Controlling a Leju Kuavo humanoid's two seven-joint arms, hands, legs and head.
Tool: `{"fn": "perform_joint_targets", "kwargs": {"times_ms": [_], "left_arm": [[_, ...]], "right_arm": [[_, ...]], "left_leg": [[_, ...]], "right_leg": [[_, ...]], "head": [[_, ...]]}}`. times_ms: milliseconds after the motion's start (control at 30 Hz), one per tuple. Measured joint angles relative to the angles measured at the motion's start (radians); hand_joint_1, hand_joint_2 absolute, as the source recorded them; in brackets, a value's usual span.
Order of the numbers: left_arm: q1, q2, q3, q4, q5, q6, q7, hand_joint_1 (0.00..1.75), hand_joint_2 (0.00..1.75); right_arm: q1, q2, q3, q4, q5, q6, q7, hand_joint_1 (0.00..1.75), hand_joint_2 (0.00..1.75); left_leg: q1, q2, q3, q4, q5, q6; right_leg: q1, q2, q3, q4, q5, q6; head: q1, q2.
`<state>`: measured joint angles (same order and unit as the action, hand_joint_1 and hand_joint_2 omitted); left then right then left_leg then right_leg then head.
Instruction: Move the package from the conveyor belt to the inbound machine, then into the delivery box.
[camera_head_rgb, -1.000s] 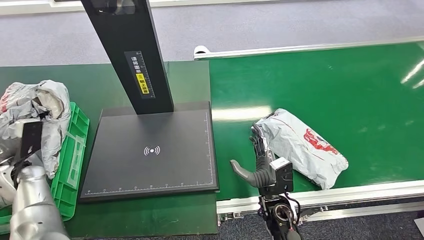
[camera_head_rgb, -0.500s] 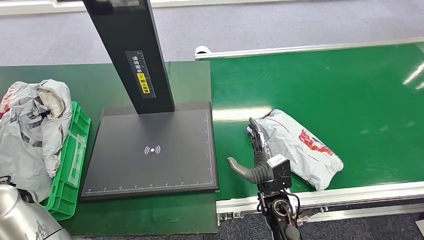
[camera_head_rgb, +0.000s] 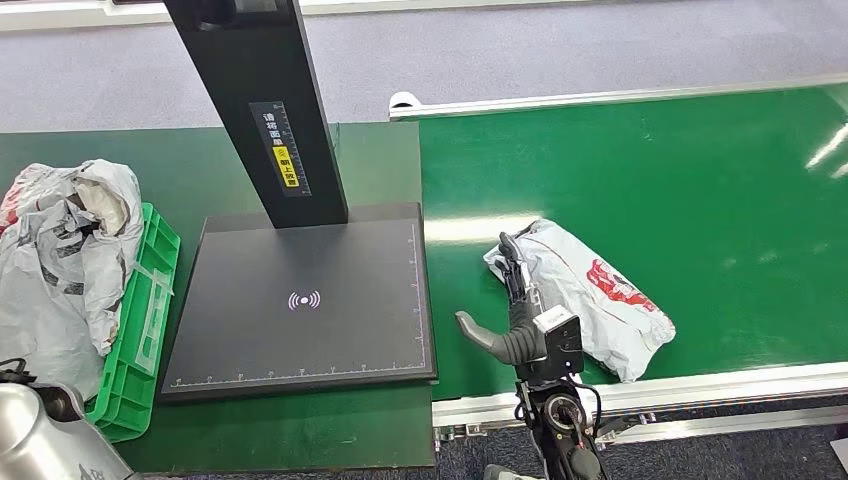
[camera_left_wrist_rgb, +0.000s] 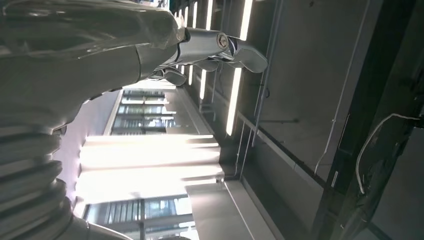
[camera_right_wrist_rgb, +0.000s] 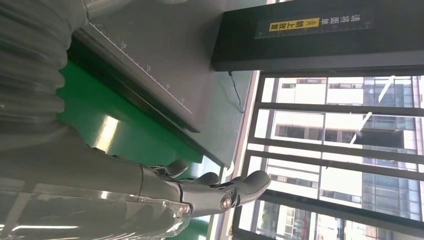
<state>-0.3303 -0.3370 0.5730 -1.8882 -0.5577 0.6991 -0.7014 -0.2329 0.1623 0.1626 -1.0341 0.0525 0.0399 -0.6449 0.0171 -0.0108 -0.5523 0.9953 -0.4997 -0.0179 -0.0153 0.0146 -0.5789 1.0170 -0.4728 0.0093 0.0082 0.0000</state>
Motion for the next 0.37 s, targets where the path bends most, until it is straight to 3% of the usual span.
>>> {"fn": "perform_joint_targets", "kwargs": {"times_ms": [133, 233, 367], "left_arm": [[0.024, 0.001, -0.078, 0.024, 0.040, -0.003, 0.000, 0.00, 1.75], [0.051, 0.014, -0.183, 0.094, 0.121, -0.018, 0.000, 0.00, 1.75], [0.066, 0.060, -0.400, 0.298, 0.359, -0.225, 0.006, 0.00, 1.75]], "right_arm": [[-0.006, -0.005, -0.001, -0.006, -0.005, 0.019, 0.011, 0.00, 1.75], [-0.013, -0.009, -0.002, -0.015, -0.003, 0.037, 0.025, 0.00, 1.75], [-0.025, -0.013, -0.002, -0.025, 0.000, 0.063, 0.032, 0.00, 1.75]], "left_leg": [[0.000, 0.000, 0.000, 0.000, 0.000, 0.000], [-0.001, 0.000, 0.001, 0.000, 0.000, 0.000], [-0.001, -0.004, 0.000, 0.001, 0.001, 0.001]], "right_leg": [[0.000, 0.000, 0.000, 0.000, 0.000, 0.000], [-0.001, 0.000, 0.000, 0.000, 0.000, 0.000], [-0.001, -0.004, 0.001, -0.001, 0.000, 0.000]], "head": [[0.000, 0.000], [0.000, 0.000], [0.000, 0.000]]}}
